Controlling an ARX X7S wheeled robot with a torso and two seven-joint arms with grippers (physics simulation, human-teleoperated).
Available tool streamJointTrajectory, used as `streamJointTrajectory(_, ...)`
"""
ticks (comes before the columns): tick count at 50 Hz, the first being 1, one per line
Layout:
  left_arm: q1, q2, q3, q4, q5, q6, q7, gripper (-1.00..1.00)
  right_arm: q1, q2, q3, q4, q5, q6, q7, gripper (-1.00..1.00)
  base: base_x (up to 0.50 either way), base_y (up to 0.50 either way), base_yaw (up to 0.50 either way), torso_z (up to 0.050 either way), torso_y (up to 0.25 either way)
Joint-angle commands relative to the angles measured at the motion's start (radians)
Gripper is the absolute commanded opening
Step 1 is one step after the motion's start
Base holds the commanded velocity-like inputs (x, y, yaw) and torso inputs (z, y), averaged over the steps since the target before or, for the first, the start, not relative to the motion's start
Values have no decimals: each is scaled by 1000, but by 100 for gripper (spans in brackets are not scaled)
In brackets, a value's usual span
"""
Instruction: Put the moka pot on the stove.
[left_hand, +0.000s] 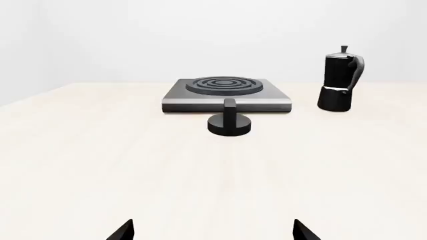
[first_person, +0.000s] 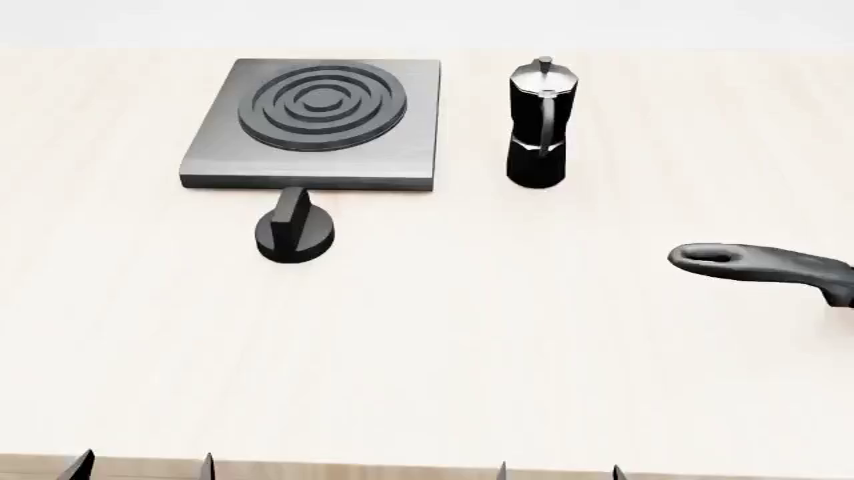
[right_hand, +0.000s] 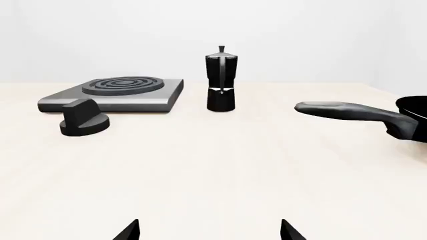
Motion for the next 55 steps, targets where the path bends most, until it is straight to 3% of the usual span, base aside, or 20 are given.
streamJointTrajectory(1, 2, -13, 14, 9, -13, -7, 0, 100, 0, 9, -13, 0, 9, 0, 13, 100, 0, 0, 0, 0, 0)
streamJointTrajectory(22, 9, -67, 80, 29, -35, 55, -77, 100, -15, 61, -75, -89, 38, 15, 72, 100, 0, 0, 0, 0, 0)
streamJointTrajectory(53, 21, -109, 121, 146, -70, 11, -122, 100, -26, 104, -114, -160, 80, 22, 116, 100, 91, 0, 0, 0, 0)
streamJointTrajectory(54, -106, -91, 131, 193, -76, -139, -134, 100, -25, 105, -116, -162, 80, 23, 119, 100, 297, 0, 0, 0, 0)
streamJointTrajectory(55, -119, -90, 135, 229, -76, -210, -140, 100, -25, 105, -117, -162, 81, 24, 121, 100, 305, 0, 0, 0, 0)
